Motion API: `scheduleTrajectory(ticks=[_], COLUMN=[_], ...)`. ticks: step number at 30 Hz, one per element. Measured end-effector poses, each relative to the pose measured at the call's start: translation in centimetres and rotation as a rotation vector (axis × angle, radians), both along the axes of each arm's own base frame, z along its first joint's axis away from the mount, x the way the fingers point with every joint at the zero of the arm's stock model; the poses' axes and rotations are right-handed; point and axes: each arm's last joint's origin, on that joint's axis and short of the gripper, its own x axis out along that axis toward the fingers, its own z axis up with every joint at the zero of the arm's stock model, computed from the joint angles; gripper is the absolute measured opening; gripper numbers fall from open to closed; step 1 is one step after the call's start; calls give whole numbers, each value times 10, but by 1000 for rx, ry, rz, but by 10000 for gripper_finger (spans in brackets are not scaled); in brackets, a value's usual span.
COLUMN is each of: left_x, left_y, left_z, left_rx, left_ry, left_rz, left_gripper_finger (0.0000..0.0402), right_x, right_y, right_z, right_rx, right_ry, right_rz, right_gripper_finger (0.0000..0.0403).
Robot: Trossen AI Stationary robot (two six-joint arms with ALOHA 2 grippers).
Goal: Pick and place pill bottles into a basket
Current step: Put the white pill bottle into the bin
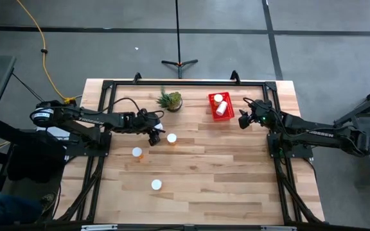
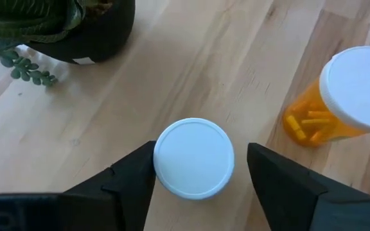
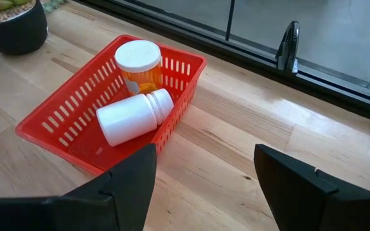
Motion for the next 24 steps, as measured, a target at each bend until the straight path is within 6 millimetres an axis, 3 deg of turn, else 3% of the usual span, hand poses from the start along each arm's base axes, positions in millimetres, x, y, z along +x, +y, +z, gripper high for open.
scheduleTrajectory(ticks=[9,16,24], left_x=[0,4,22], left_y=[0,-1,1], left_z=[0,4,33], left_rx=[-13,-44,-41], left_ry=[-5,-50,-155], left_rz=[-10,-16,-11], left_gripper_finger=[195,204,195], right_x=[0,0,0], right_y=[0,0,0], right_z=[0,0,0], right_rx=[0,0,0], right_ry=[0,1,1], right_rz=[0,0,0], right_gripper_finger=[252,252,252])
